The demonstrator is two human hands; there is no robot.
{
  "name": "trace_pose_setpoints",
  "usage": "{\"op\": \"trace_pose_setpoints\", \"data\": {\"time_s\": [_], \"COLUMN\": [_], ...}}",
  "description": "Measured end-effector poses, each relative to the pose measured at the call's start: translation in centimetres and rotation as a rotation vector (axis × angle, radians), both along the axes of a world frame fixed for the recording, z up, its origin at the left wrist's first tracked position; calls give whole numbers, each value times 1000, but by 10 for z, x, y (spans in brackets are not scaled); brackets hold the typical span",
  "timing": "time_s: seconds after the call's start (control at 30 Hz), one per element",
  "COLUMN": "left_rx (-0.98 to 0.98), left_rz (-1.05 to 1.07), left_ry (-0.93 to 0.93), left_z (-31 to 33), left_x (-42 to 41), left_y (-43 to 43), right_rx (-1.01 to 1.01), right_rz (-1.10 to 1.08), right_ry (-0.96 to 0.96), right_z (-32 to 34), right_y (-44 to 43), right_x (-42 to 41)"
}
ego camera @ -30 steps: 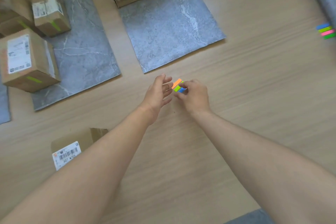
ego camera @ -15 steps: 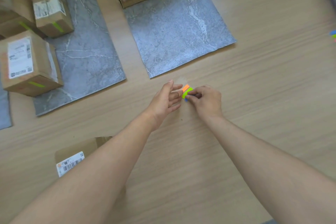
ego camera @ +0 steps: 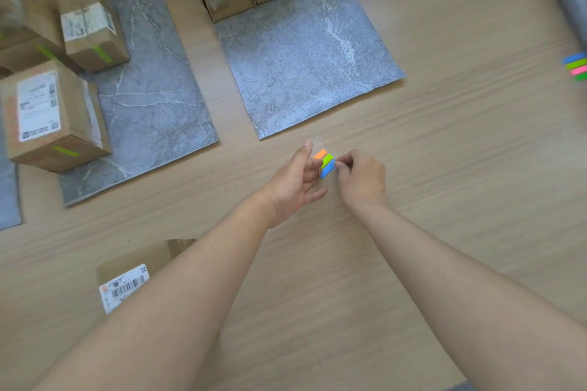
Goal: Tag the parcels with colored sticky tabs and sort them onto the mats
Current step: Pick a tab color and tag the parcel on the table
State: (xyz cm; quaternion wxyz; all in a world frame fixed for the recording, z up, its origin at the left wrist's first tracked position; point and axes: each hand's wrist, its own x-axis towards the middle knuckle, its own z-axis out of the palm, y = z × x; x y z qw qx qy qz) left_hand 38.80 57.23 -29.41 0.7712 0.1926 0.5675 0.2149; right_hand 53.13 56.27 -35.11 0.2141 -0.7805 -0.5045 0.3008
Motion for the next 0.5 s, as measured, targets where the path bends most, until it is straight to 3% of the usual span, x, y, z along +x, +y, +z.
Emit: {"op": "trace_pose_setpoints", "data": {"time_s": [0.13, 0.23, 0.37, 0.5], "left_rx": [-24, -2, 136, 179], "left_rz": [54, 62, 128, 148], "left_ry": [-2, 31, 159, 172], "left_z": [4, 7, 17, 40], "left_x": [4, 8, 8, -1], "left_y": [-3, -7, -19, -44], "right_rx": [-16, 45, 181, 331], "right_rz": [-366, -468, -397, -87], "right_ry": [188, 334, 364, 317], "right_z": [8, 8, 42, 68], "right_y": [-1, -7, -24, -54], "right_x": [11, 19, 15, -1]}}
